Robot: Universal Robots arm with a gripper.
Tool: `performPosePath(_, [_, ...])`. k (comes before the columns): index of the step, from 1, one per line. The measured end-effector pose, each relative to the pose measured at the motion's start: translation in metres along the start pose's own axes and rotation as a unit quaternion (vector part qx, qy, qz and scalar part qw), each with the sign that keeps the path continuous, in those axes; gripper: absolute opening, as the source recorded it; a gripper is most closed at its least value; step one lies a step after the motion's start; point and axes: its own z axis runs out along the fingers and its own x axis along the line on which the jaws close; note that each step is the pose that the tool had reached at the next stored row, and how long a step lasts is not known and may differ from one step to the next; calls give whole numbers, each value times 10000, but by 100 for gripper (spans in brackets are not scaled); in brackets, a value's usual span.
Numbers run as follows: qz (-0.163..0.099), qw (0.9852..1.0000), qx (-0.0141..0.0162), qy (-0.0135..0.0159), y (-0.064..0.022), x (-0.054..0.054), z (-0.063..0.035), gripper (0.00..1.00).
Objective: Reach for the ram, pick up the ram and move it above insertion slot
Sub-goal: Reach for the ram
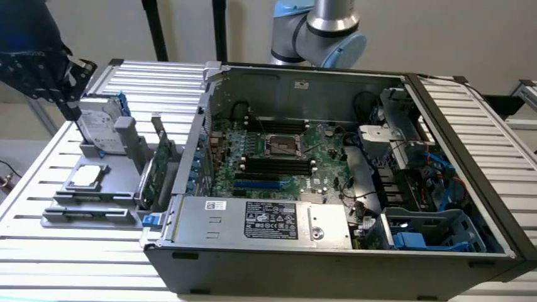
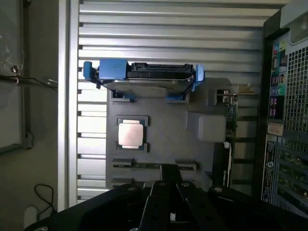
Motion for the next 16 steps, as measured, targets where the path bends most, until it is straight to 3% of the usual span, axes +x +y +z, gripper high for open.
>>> performPosePath(9, [-2,10000,0,0,-397,5,25,11])
performPosePath(12, [-73,10000,-1,2,-423,6,32,11])
performPosePath(16, [-431,9991,-1,16,-425,5,47,11])
